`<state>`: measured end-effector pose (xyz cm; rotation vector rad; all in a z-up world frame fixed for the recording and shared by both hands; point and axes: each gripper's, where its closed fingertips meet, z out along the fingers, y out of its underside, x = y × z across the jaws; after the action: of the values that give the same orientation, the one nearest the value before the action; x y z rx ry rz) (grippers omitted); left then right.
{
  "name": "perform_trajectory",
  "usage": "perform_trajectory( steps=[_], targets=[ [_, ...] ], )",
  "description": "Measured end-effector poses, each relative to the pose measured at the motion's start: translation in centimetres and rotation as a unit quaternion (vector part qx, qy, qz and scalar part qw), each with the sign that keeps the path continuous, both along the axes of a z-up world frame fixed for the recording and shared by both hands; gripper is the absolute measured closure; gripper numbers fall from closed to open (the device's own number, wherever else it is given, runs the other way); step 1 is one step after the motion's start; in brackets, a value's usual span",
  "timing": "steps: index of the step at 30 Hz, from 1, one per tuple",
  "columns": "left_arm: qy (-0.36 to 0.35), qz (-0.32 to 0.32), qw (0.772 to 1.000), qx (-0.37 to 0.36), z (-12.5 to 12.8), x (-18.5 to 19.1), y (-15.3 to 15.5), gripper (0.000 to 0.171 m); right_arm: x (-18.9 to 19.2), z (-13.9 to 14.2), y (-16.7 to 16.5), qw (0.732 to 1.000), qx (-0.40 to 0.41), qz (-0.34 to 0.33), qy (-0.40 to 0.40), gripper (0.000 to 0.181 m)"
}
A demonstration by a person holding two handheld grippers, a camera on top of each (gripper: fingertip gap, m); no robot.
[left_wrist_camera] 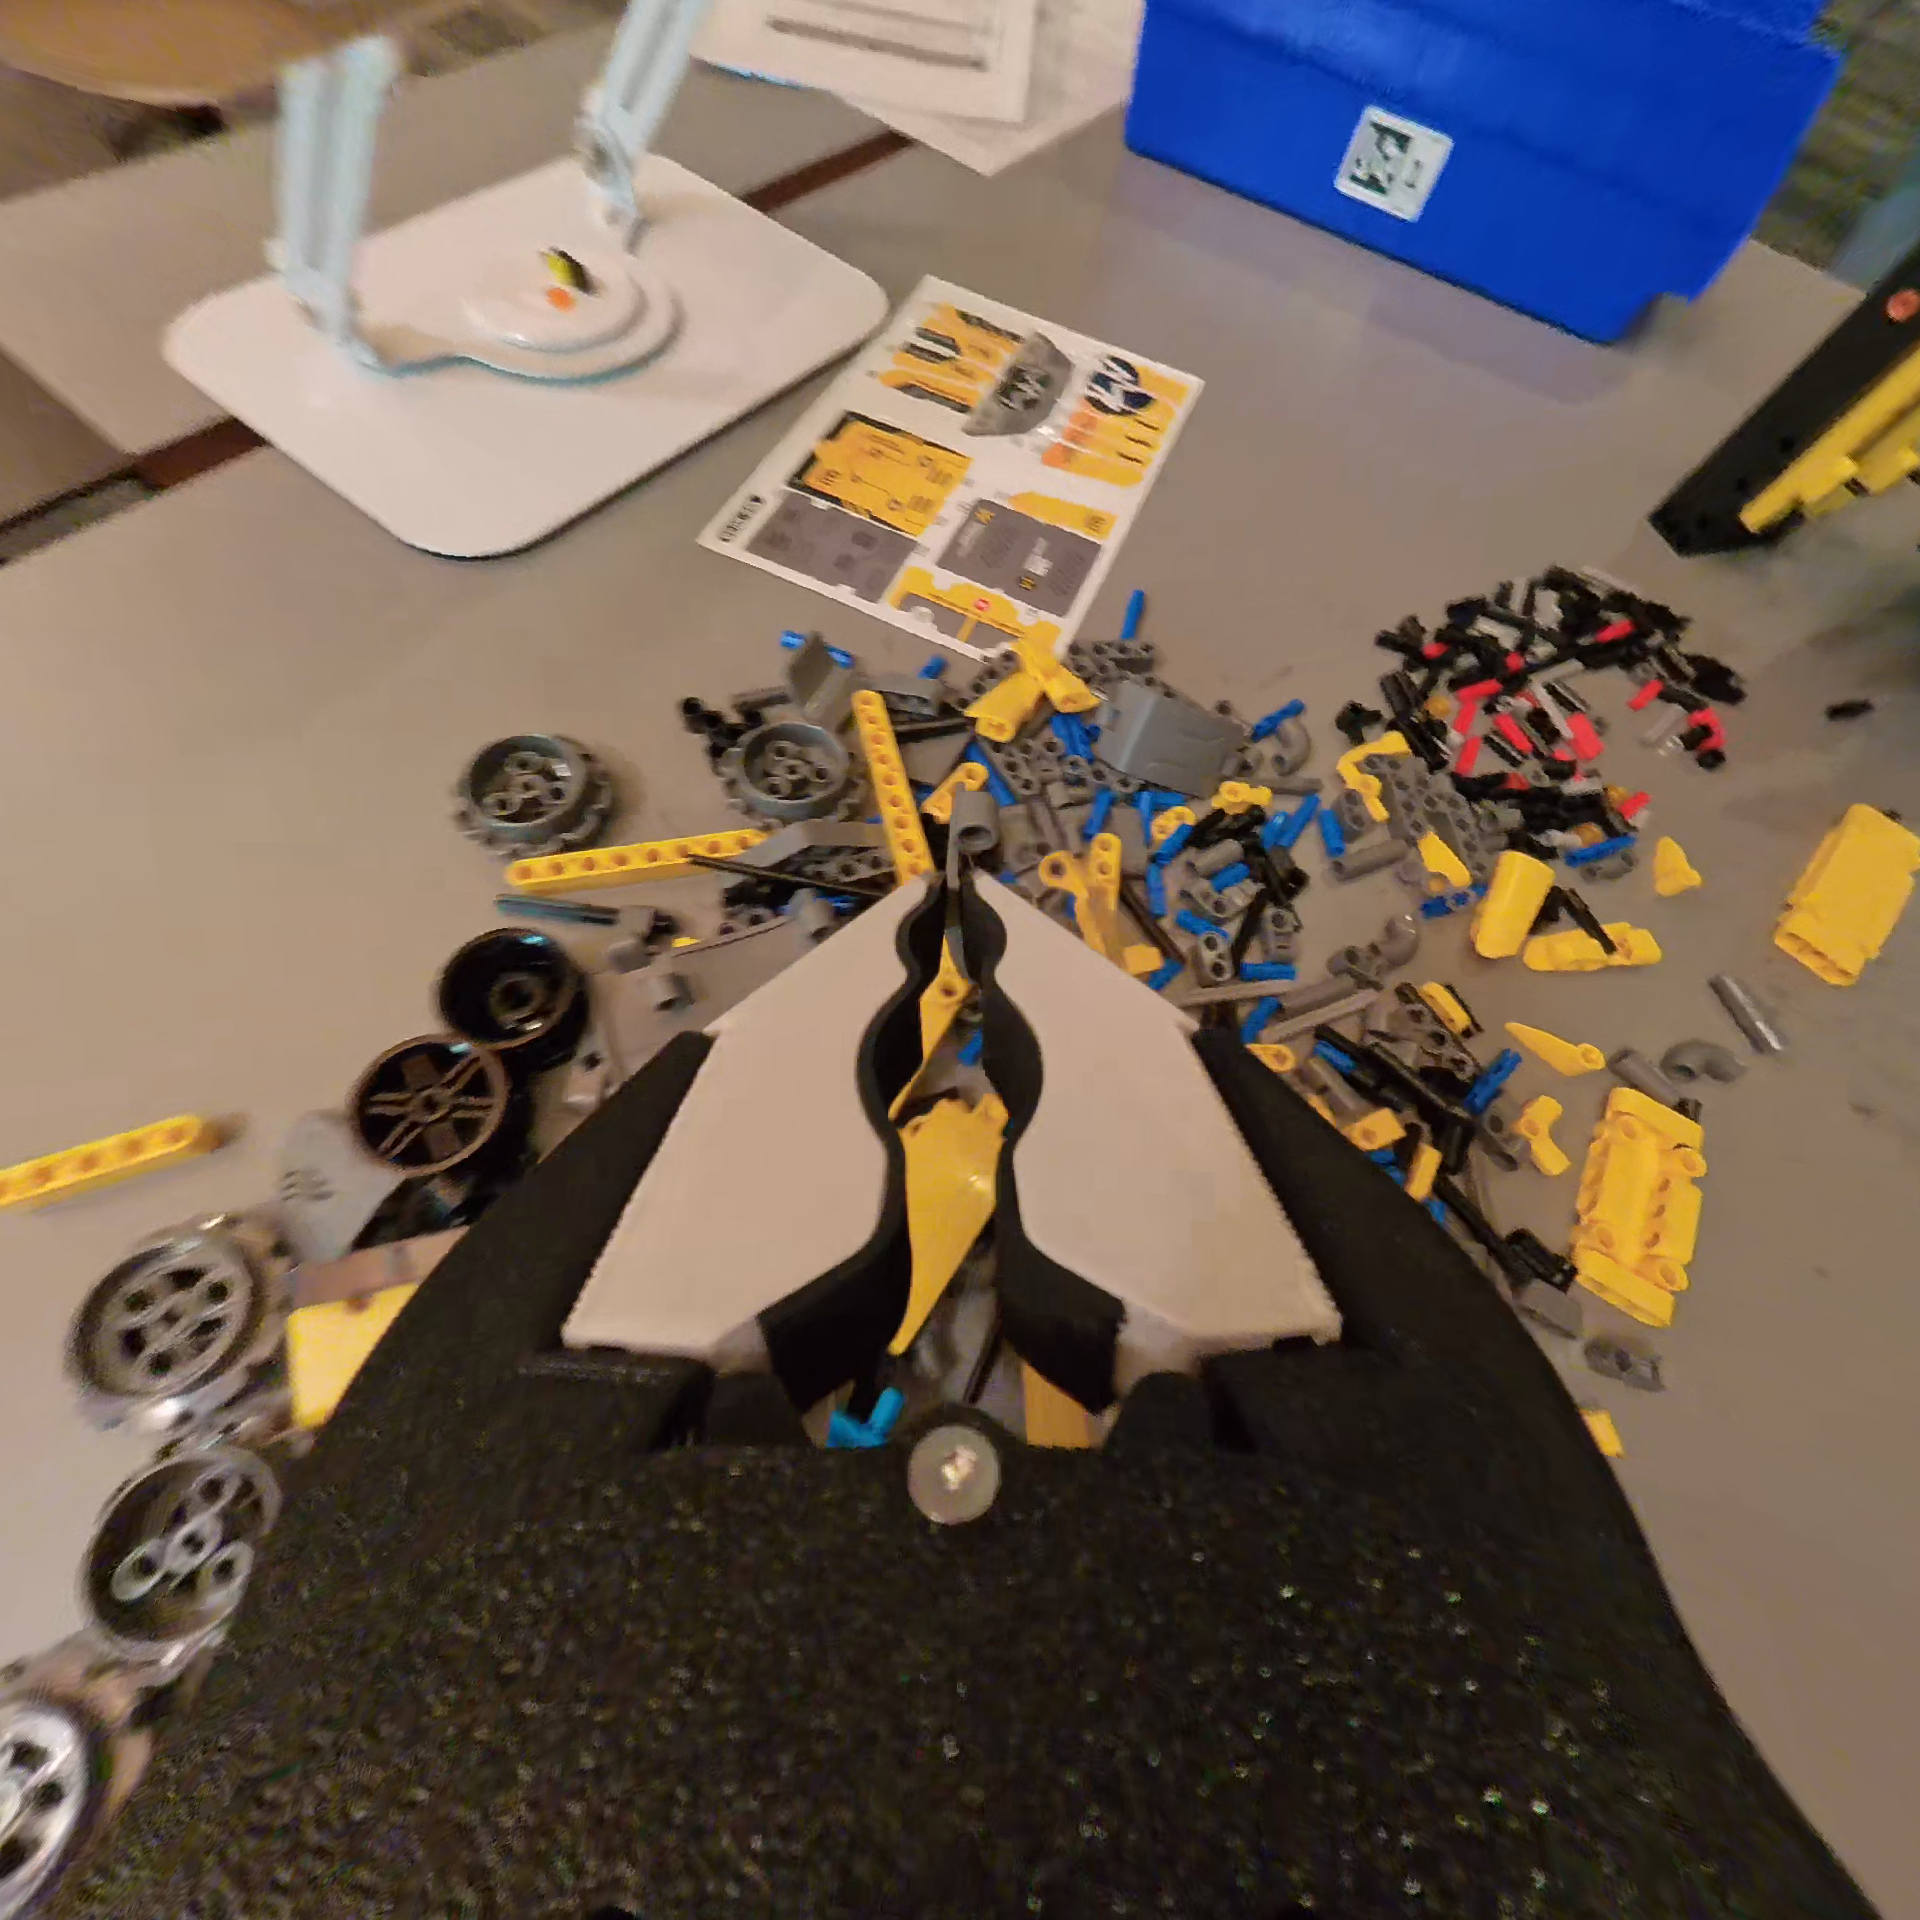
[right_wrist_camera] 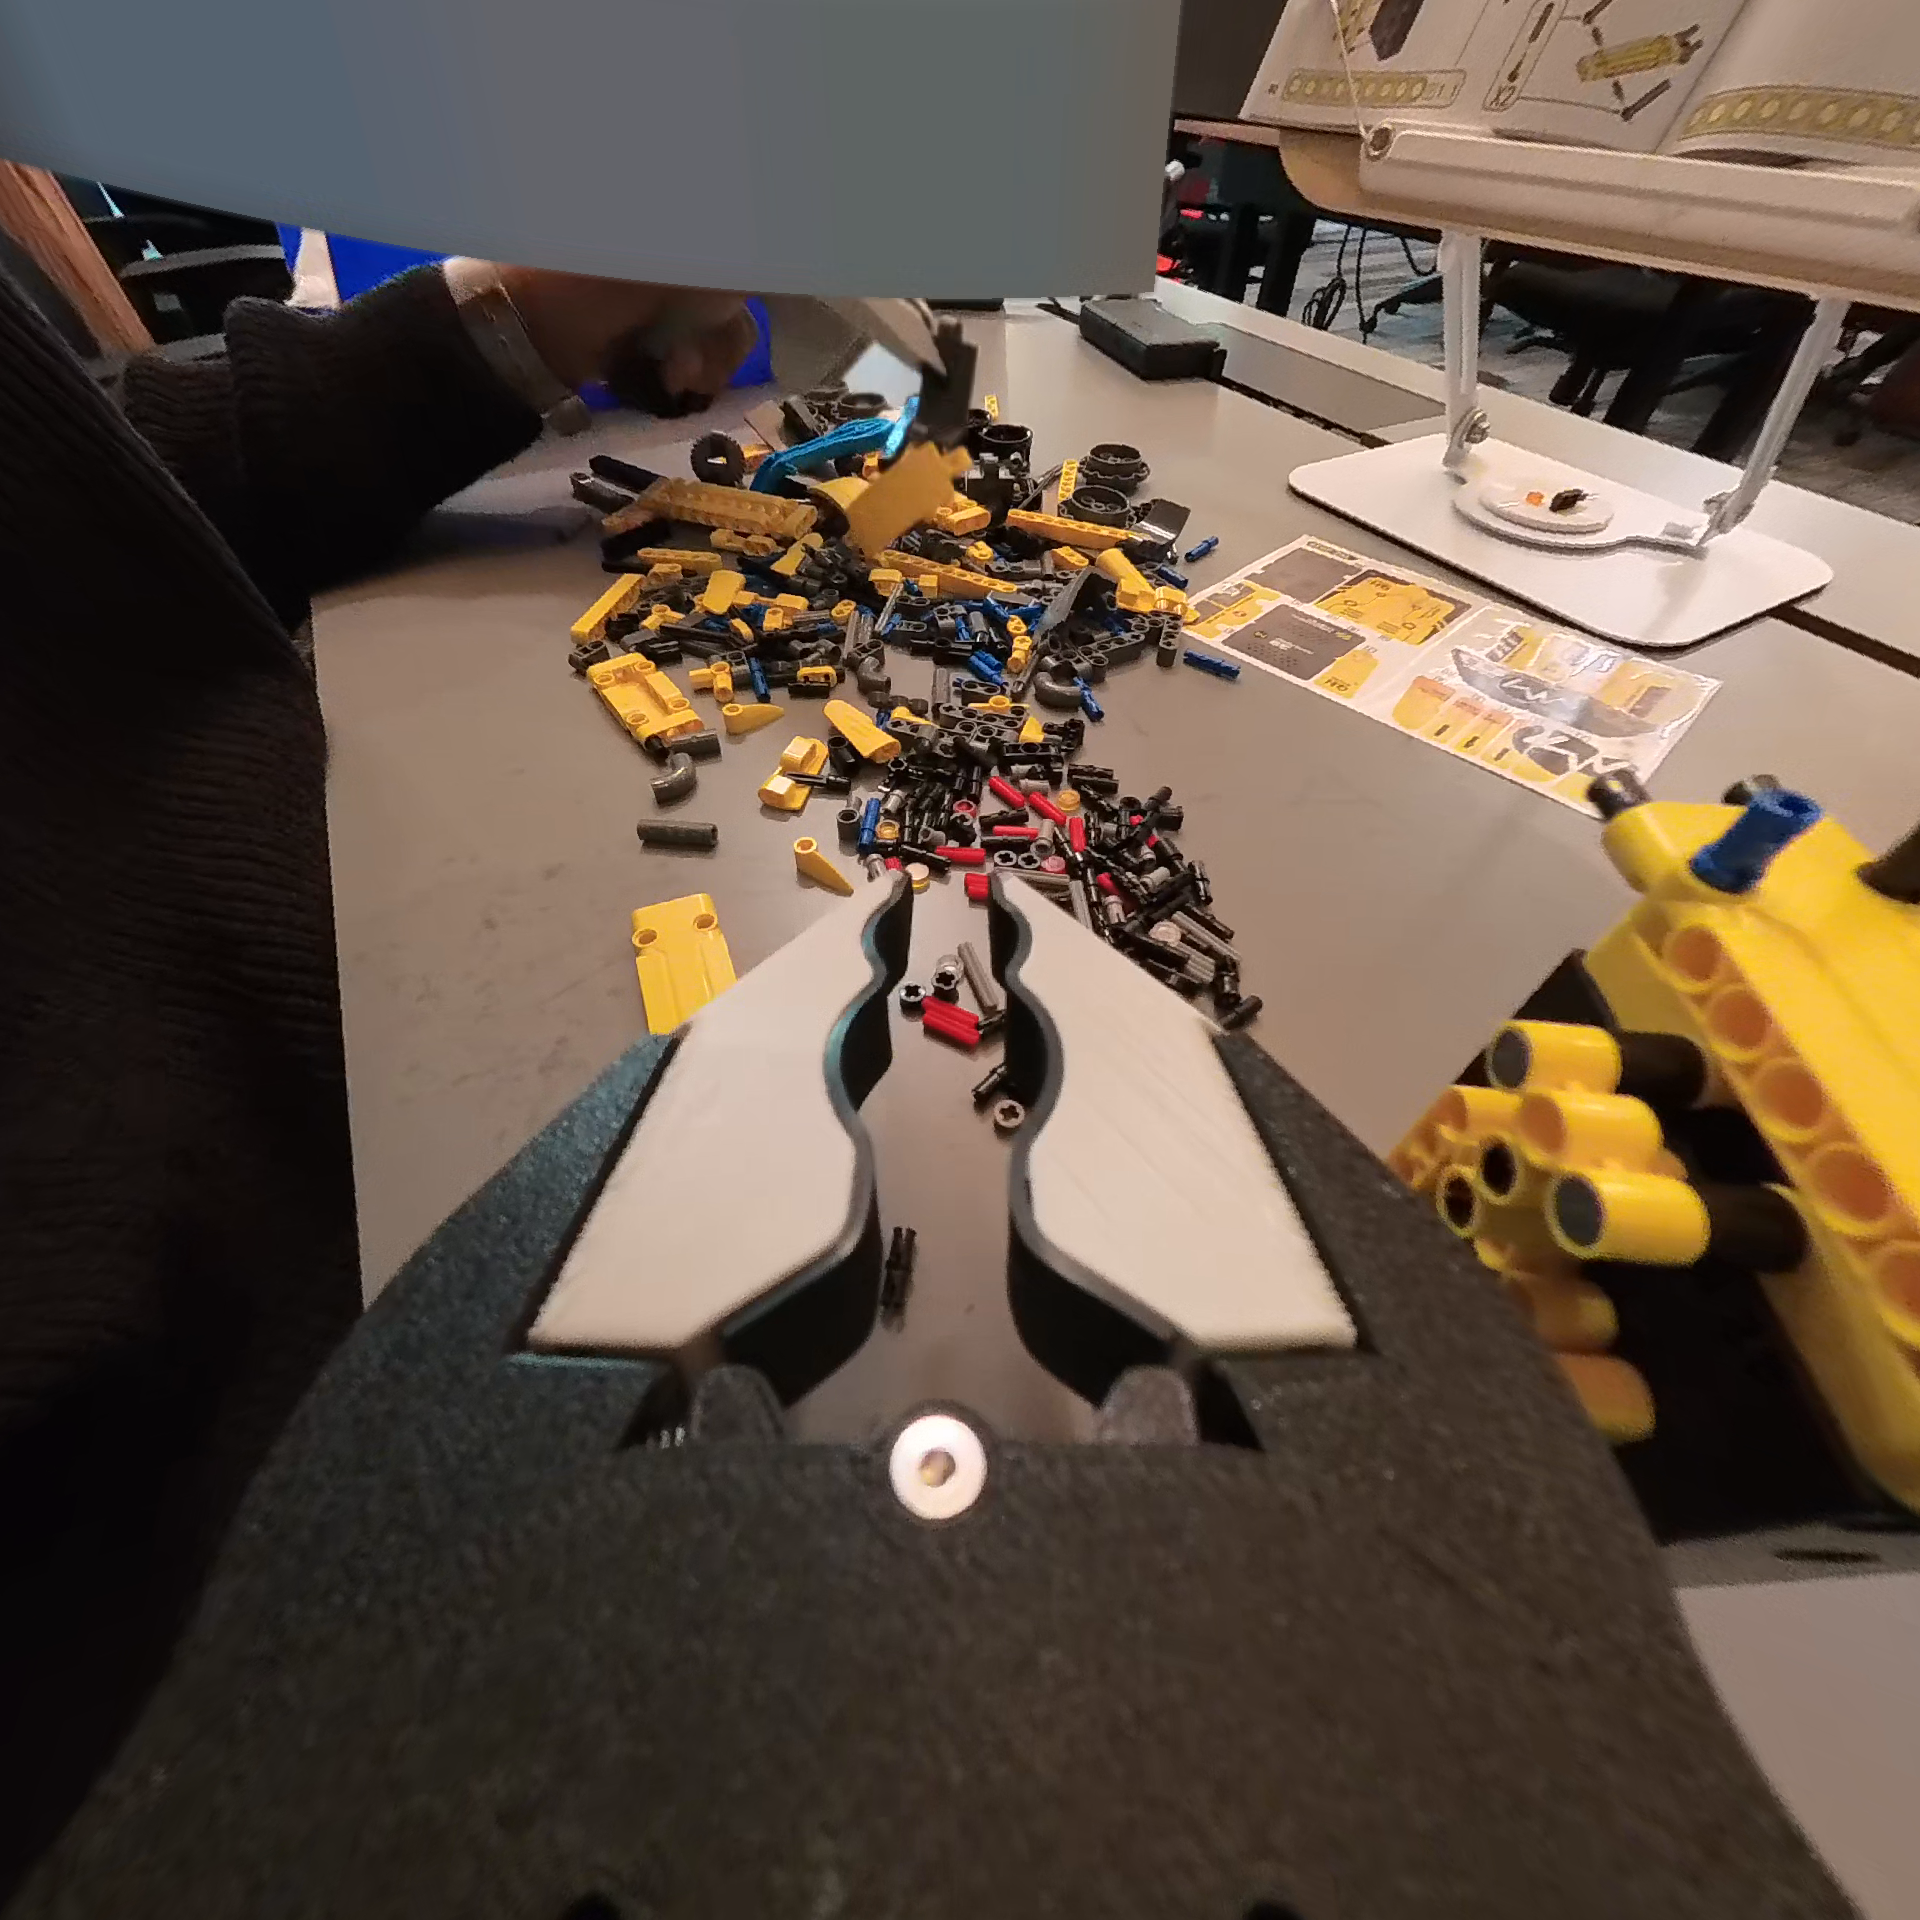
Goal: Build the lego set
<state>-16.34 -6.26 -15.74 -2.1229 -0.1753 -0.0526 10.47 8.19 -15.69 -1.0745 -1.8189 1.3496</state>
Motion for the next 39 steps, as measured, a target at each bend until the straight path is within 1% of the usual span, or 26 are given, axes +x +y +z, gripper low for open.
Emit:
perform_trajectory(
  steps=[5,8,10,14,18,25,28,32,35,39],
  targets=[
    [0.03,0.084,0.996,0.014,1.3,-3.7,-2.7,0.17,0.0,0.1,0.1,1.0,-0.007,0.0,0.0,0.167],
    [0.014,0.106,0.994,0.011,1.0,-4.6,-4.0,0.17,0.0,0.1,0.1,1.0,-0.006,0.0,0.0,0.167],
    [-0.009,0.102,0.995,-0.007,0.0,-4.4,-4.5,0.17,0.0,0.0,0.0,1.0,-0.002,-0.001,-0.001,0.167],
    [-0.017,0.077,0.997,-0.028,-1.4,-3.4,-4.4,0.17,-0.1,-0.1,0.0,1.0,-0.001,0.0,-0.005,0.167],
    [-0.021,0.051,0.998,-0.031,-1.6,-2.1,-3.7,0.17,-0.1,-0.1,0.1,1.0,-0.008,0.0,-0.007,0.167],
    [-0.033,0.035,0.998,-0.039,-2.4,-1.4,-3.1,0.17,-0.1,-0.2,0.1,1.0,-0.006,0.0,-0.01,0.167],
    [-0.022,0.035,0.998,-0.053,-2.9,-1.4,-3.1,0.169,-0.2,-0.2,0.2,1.0,-0.012,-0.003,-0.013,0.167],
    [-0.024,0.035,0.998,-0.047,-2.8,-1.4,-3.0,0.169,-0.2,0.0,0.3,1.0,-0.024,-0.001,-0.011,0.167],
    [-0.034,0.034,0.998,-0.041,-2.7,-1.4,-3.0,0.169,-0.2,-0.1,0.3,1.0,-0.018,-0.002,-0.012,0.167],
    [-0.031,0.037,0.998,-0.037,-2.6,-1.5,-3.0,0.169,-0.2,-0.2,0.2,1.0,-0.008,-0.002,-0.014,0.167]
  ],
)
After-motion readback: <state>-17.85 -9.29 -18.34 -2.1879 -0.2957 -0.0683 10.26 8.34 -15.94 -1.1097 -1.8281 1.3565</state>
